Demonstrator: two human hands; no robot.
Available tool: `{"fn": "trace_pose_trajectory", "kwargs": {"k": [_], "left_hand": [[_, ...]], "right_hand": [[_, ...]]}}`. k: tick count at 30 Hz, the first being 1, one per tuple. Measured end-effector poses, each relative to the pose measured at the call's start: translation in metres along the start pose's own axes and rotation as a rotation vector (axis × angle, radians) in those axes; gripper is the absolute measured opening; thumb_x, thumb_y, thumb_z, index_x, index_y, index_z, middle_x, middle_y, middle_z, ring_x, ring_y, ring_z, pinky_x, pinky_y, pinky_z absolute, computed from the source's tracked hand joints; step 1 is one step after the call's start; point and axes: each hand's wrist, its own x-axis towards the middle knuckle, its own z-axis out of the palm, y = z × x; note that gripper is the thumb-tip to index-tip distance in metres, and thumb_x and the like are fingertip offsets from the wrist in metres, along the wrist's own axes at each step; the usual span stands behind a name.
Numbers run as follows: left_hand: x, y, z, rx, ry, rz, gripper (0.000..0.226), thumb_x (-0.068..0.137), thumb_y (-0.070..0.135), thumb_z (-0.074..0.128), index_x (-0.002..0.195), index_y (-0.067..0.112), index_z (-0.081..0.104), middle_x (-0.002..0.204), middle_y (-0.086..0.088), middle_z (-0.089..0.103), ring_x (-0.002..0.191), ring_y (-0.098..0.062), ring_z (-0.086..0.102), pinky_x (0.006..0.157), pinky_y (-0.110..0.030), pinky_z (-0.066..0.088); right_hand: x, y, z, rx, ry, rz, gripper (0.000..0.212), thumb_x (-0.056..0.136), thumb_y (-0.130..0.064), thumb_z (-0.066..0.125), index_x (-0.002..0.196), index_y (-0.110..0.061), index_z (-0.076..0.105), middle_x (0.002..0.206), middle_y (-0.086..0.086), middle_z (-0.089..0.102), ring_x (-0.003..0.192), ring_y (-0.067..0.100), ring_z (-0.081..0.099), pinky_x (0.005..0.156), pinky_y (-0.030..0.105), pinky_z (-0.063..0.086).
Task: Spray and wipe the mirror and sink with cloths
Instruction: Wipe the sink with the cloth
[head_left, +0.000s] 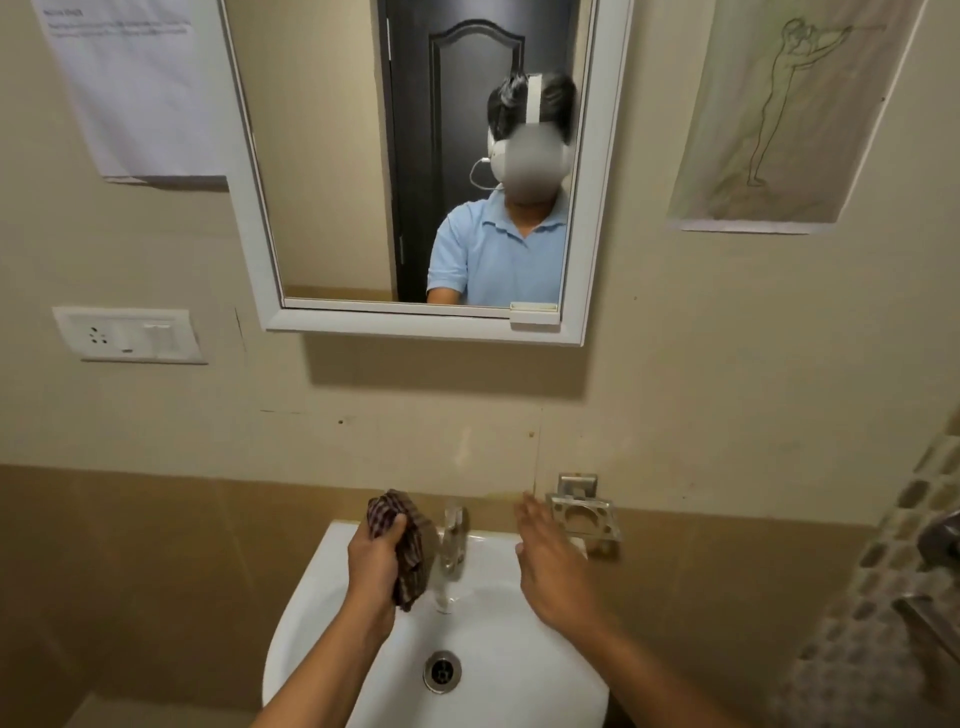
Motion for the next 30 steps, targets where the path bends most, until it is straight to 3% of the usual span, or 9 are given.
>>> {"fn": "trace_pose_trajectory", "kwargs": {"k": [5, 10, 13, 18, 23, 25, 27, 30], "left_hand": [[0.02, -0.007, -0.028, 0.28, -0.039, 0.135, 0.037, 0.1, 0.01, 0.05, 0.137, 0.011, 0.052, 0.126, -0.009, 0.062, 0.115, -0.028, 0.058, 0.102, -0.044, 0.047], [0.055, -0.019, -0.062, 0.49, -0.056, 0.226, 0.032, 0.1, 0.02, 0.049, 0.131, 0.017, 0.057, 0.114, -0.003, 0.066, 0.107, -0.023, 0.062, 0.084, -0.03, 0.048], [0.087, -0.032, -0.08, 0.627, -0.07, 0.279, 0.038, 0.094, 0.034, 0.049, 0.13, 0.023, 0.058, 0.117, -0.001, 0.068, 0.111, -0.022, 0.063, 0.093, -0.038, 0.052], [0.132, -0.041, -0.094, 0.828, -0.086, 0.369, 0.049, 0.09, -0.004, 0.04, 0.133, 0.013, 0.055, 0.118, -0.011, 0.066, 0.109, -0.027, 0.061, 0.096, -0.038, 0.047], [0.167, -0.061, -0.105, 1.103, -0.194, 0.487, 0.068, 0.076, -0.01, 0.041, 0.136, 0.021, 0.051, 0.123, -0.005, 0.063, 0.112, -0.022, 0.059, 0.1, -0.043, 0.048], [0.169, -0.073, -0.107, 1.293, -0.255, 0.494, 0.073, 0.071, -0.01, 0.045, 0.137, 0.02, 0.049, 0.121, -0.007, 0.063, 0.109, -0.028, 0.06, 0.097, -0.049, 0.048], [0.174, -0.094, -0.113, 1.544, -0.293, 0.556, 0.07, 0.069, -0.008, 0.056, 0.137, 0.01, 0.051, 0.126, -0.016, 0.06, 0.114, -0.037, 0.056, 0.1, -0.053, 0.043], [0.172, -0.114, -0.117, 1.697, -0.369, 0.604, 0.071, 0.071, 0.011, 0.07, 0.139, 0.006, 0.05, 0.143, -0.02, 0.049, 0.133, -0.044, 0.04, 0.114, -0.059, 0.019]], "right_hand": [[-0.01, 0.003, 0.04, -0.043, -0.1, 0.049, 0.054, 0.105, -0.019, 0.027, 0.155, -0.012, 0.008, 0.163, 0.004, 0.001, 0.151, 0.016, 0.0, 0.112, 0.019, -0.001], [-0.007, 0.001, 0.075, -0.075, -0.163, 0.078, 0.054, 0.105, -0.018, 0.026, 0.154, -0.01, 0.006, 0.163, 0.006, -0.001, 0.151, 0.017, -0.002, 0.113, 0.02, -0.006], [0.0, -0.002, 0.094, -0.089, -0.203, 0.108, 0.055, 0.105, -0.02, 0.025, 0.155, -0.011, 0.005, 0.163, 0.005, -0.002, 0.151, 0.017, -0.002, 0.114, 0.022, -0.004], [0.014, -0.009, 0.114, -0.121, -0.271, 0.166, 0.056, 0.105, -0.02, 0.027, 0.154, -0.008, 0.004, 0.163, 0.007, -0.002, 0.151, 0.02, 0.0, 0.12, 0.03, 0.006], [0.021, -0.01, 0.134, -0.142, -0.293, 0.22, 0.057, 0.104, -0.018, 0.031, 0.154, -0.007, 0.005, 0.163, 0.008, 0.001, 0.151, 0.022, 0.002, 0.12, 0.032, 0.01], [0.021, -0.008, 0.14, -0.157, -0.3, 0.246, 0.058, 0.104, -0.018, 0.03, 0.154, -0.007, 0.004, 0.163, 0.009, -0.001, 0.151, 0.021, 0.001, 0.12, 0.032, 0.009], [0.02, -0.006, 0.148, -0.178, -0.31, 0.264, 0.058, 0.104, -0.019, 0.03, 0.154, -0.007, 0.004, 0.163, 0.009, -0.001, 0.151, 0.021, 0.001, 0.12, 0.031, 0.01], [0.019, -0.001, 0.156, -0.172, -0.329, 0.288, 0.058, 0.104, -0.019, 0.032, 0.154, -0.008, 0.006, 0.163, 0.008, 0.0, 0.151, 0.02, 0.001, 0.12, 0.03, 0.007]]}}
